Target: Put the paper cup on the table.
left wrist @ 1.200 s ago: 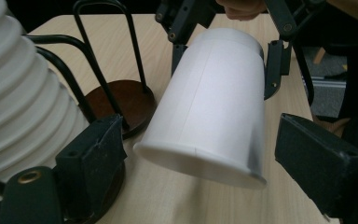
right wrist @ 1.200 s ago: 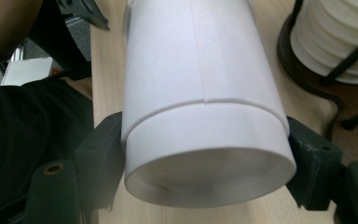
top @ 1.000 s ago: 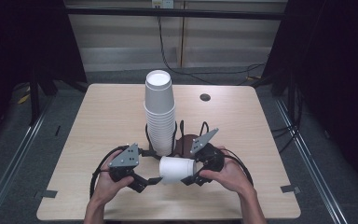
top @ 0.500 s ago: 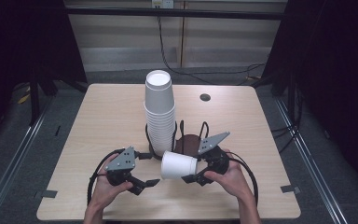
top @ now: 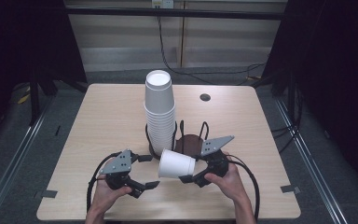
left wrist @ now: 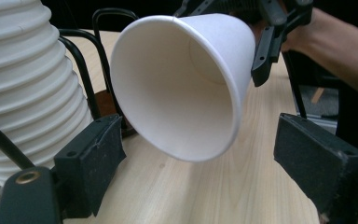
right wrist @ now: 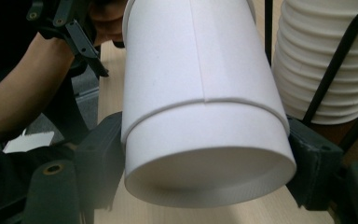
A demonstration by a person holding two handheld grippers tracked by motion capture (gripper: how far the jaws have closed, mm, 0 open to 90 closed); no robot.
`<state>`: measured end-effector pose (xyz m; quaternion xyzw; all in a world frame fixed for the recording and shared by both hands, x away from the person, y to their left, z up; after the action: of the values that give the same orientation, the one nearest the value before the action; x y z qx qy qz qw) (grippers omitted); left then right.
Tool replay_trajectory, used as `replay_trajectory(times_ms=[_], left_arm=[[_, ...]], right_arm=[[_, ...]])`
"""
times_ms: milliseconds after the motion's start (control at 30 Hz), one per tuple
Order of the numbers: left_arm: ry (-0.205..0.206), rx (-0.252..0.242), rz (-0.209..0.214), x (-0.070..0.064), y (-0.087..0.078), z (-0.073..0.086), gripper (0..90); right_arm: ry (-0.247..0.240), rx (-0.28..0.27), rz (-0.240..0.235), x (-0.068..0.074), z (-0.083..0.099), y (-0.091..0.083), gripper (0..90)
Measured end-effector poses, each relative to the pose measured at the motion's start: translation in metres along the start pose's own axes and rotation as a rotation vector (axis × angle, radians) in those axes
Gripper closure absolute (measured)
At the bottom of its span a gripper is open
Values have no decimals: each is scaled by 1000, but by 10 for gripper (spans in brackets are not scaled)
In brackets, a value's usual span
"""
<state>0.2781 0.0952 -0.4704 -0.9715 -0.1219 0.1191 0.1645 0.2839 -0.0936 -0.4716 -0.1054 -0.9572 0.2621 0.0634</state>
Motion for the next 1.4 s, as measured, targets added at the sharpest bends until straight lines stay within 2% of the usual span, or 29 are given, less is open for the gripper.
replay_trajectory(times_ms=[100, 200, 267, 333, 433, 600, 733, 967, 1033, 1100, 1233, 1400], left_arm=[[-13, -24, 8, 0, 0, 1, 156], [-24, -33, 10, 1, -1, 2, 156], [-37, -56, 31, -1, -1, 2, 156], [-38, -65, 49, -2, -1, 2, 155], [-40, -77, 50, -3, 0, 1, 155], [-42, -92, 58, -4, 1, 0, 155], [-66, -134, 71, -4, 0, -1, 156], [-73, -142, 69, -2, 4, -1, 155], [-74, -138, 56, 0, 4, -2, 154], [-91, -154, 46, 2, 5, -4, 151], [-81, -139, 36, 3, 7, -5, 106], [-84, -123, 45, 2, 11, -6, 60]], right_arm=[[5, -37, -9, 1, 2, 1, 242], [2, -50, -7, 1, 5, 3, 242], [0, -76, -13, 2, 5, 3, 242], [-3, -94, -16, 3, 5, 3, 243], [-8, -105, -14, 4, 5, 5, 242], [-16, -153, -25, 6, 4, 7, 242], [-15, -164, -24, 6, 5, 8, 242], [-25, -174, -42, 10, 4, 10, 242], [-27, -179, -46, 11, 4, 10, 242], [-32, -180, -48, 12, 3, 10, 242], [-37, -173, -51, 13, 2, 11, 243], [-47, -172, -54, 14, 0, 13, 243]])
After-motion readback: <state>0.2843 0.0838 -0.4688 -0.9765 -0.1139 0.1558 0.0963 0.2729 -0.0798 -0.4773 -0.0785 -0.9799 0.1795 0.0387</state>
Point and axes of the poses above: each handheld gripper's, and its own axes: y roughly forward along the jaws, z roughly out of its underside, x roughly to its left, the point moved 7 cm from there along y, roughly forward along the jaws, and after that the axes turned 11 degrees about -y, right-handed, at the moved point
